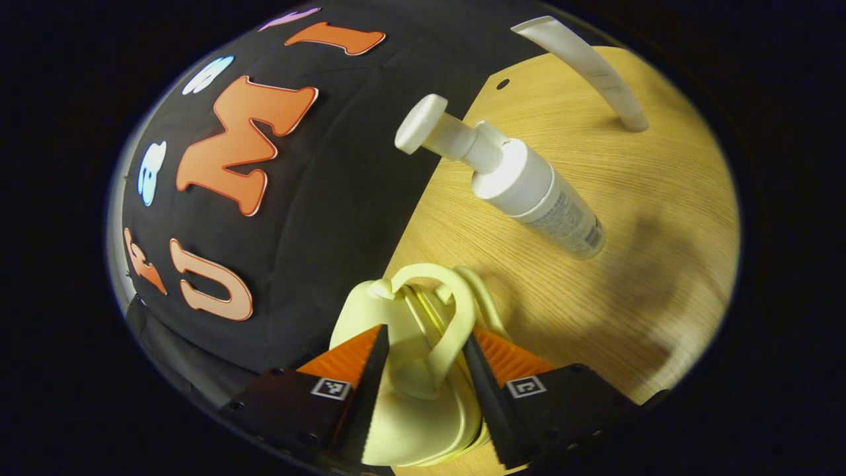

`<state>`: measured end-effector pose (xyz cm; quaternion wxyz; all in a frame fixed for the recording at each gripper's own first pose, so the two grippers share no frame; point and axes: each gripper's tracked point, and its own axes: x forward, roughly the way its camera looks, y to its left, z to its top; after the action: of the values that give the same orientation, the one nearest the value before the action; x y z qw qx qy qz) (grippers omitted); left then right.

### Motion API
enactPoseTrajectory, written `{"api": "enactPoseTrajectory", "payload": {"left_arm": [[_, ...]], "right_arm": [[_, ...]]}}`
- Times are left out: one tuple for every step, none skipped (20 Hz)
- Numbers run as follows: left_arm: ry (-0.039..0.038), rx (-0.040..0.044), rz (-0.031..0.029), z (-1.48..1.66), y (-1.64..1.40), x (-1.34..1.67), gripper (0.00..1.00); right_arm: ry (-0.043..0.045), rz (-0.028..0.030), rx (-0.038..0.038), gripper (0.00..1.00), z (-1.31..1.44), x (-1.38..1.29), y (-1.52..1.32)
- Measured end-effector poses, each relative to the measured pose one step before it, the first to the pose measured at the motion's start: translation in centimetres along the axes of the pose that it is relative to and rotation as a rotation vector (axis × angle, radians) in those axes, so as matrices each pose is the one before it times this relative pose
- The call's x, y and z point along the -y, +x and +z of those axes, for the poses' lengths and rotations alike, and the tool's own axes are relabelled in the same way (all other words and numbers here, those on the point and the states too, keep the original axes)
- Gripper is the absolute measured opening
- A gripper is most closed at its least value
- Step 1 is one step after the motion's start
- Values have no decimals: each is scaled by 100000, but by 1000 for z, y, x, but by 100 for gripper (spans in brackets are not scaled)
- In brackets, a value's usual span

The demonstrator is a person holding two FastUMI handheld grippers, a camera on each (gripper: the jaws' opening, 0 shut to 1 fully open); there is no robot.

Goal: First open the suitcase, pack the skin care products into it, and then close the suitcase.

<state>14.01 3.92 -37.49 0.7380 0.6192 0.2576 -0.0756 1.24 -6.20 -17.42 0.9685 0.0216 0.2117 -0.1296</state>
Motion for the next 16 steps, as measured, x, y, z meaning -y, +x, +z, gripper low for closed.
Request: {"api": "enactPoseTrajectory", "payload": {"left_arm": [[-51, 775, -418, 212, -330, 140, 52], [602, 424, -1348, 481, -463, 205, 48], [1765, -244, -1478, -150, 453, 337, 31], [-283, -1695, -3568, -30, -336, 9, 14], [-3568, 1034, -2487, -82, -418, -406, 11], [-4229, 1358, -405, 340, -318, -1130, 6], [-4313, 639, -274, 522, -658, -1120, 1], [-6802, 1207, -1524, 577, -623, -1229, 1], [-8713, 1169, -1853, 269, -650, -1501, 1], [-8137, 1577, -2599, 653, -578, -1460, 1], [-7158, 1325, -2298, 811, -280, -1636, 1], [-6450, 2204, -1355, 545, -754, -1257, 0], [-5310, 1497, -651, 567, -654, -1252, 1], [-3883, 459, -670, 115, -385, -943, 1], [-3301, 561, -1159, 455, -249, -453, 1], [-3528, 1058, -964, 295, -336, -457, 1]], "right_arm": [[-386, -111, 73, 95, 43, -51, -76], [-494, -47, 242, 95, -42, -34, -147], [-507, 123, 81, 95, 83, -202, -99], [-328, 485, 134, 95, 57, -192, -92], [-199, 864, 219, 95, 210, -354, -58], [-20, 1022, 151, 95, 252, -450, -70], [285, 1335, 271, 95, 289, -580, -58], [396, 1416, 1056, 95, 550, -628, 15], [98, 1103, 1436, 94, 671, -630, 77], [-195, 1034, 1404, 94, 601, -661, 426], [-238, 1093, 854, 95, 502, -720, 366], [-152, 1443, 847, 95, 470, -932, 271], [71, 1237, 555, 94, 514, -965, 360], [411, 1164, 325, 94, 485, -993, 254], [614, 1375, 294, 95, 511, -1224, 137], [267, 1246, 682, 95, 540, -1245, 202]]}}
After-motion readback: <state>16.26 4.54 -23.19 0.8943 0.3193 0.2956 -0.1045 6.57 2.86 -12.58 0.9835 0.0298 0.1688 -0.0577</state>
